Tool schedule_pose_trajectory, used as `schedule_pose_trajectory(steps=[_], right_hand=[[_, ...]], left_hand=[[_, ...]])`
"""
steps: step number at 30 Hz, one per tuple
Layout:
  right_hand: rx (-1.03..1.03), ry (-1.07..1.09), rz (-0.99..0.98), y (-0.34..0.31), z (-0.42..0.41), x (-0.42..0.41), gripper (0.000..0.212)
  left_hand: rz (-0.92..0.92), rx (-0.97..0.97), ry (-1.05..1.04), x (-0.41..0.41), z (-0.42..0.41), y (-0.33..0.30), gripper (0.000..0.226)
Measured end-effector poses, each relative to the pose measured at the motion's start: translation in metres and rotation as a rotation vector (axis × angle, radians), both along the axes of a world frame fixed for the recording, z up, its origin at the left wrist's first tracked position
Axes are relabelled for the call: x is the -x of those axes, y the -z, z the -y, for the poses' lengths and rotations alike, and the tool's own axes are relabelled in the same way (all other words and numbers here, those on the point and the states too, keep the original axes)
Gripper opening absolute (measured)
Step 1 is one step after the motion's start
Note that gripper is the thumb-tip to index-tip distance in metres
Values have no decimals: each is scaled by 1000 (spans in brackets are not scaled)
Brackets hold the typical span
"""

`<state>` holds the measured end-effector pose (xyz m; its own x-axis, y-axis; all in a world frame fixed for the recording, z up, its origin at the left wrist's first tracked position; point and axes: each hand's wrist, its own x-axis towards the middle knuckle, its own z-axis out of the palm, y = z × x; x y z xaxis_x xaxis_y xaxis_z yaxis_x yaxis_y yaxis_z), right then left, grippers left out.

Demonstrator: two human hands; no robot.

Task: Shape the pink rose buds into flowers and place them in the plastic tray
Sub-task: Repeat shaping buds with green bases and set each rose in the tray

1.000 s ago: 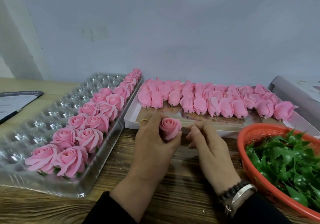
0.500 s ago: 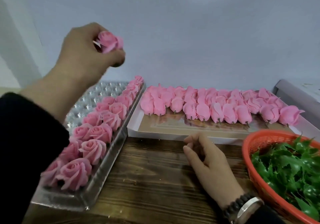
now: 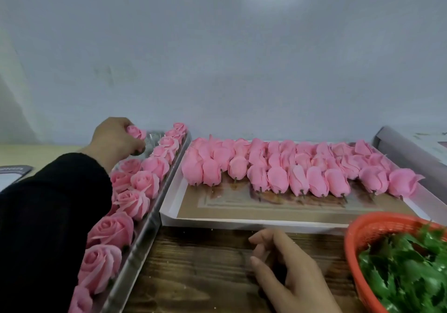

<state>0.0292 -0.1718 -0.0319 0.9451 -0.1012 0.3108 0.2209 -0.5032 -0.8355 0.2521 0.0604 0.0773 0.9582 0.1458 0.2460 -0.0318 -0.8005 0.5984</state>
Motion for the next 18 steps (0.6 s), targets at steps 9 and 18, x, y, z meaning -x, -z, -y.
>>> schedule_pose_trajectory(steps=[9, 18], right_hand=[[17, -11, -36, -1, -1, -1, 31], [37, 5, -71, -1, -3, -2, 43]], left_hand=[[-79, -135, 2, -15, 2, 25, 27], [-149, -248, -14, -24, 4, 33, 19]])
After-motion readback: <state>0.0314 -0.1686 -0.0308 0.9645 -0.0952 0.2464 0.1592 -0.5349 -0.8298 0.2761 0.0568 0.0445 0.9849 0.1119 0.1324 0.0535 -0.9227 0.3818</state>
